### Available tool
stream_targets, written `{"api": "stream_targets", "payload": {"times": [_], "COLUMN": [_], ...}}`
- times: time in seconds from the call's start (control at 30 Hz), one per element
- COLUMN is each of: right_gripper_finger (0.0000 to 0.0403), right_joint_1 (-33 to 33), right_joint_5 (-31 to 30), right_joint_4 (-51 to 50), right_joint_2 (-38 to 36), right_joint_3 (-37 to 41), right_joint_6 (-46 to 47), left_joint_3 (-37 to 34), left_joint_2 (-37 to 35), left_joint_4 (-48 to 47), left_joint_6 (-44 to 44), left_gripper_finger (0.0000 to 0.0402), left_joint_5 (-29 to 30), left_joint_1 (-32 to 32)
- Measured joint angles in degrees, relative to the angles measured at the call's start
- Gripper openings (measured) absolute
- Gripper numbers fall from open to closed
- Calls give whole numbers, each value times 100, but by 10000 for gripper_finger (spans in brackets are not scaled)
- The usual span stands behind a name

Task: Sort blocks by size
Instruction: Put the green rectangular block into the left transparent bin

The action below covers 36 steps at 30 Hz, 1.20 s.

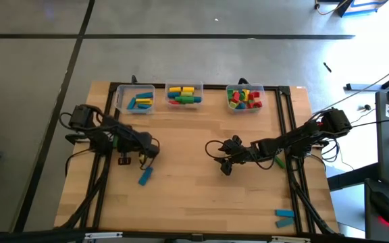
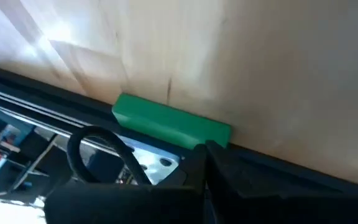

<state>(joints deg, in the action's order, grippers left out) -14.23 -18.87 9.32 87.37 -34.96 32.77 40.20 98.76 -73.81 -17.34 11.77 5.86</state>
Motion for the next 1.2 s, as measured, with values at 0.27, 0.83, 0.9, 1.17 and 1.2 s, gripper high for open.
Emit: {"api": "stream_targets", "payload": {"times": [0.27,0.83,0.9,1.17,1.2], "right_gripper_finger": [257,257,257,257,257], "right_joint_1": [1,1,1,1,1], "right_joint_5": [-4,-9,-11,-11,-11], "right_joint_4": [2,-2,0,-4,-5], "right_joint_2": [0,0,0,0,0], "right_joint_3": [0,0,0,0,0], "right_joint_6": [-2,-2,-2,-3,-4], "left_joint_3": [-36,-50,-50,128,207], "left_joint_2": [3,743,763,748,748], "left_joint_4": [45,27,63,132,119], "left_joint_6": [-181,-151,-58,236,228], "left_gripper_finger": [5,5,5,6,6], "left_joint_5": [133,153,84,-188,-192], "left_joint_1": [-482,-1247,-1258,-737,-603]}}
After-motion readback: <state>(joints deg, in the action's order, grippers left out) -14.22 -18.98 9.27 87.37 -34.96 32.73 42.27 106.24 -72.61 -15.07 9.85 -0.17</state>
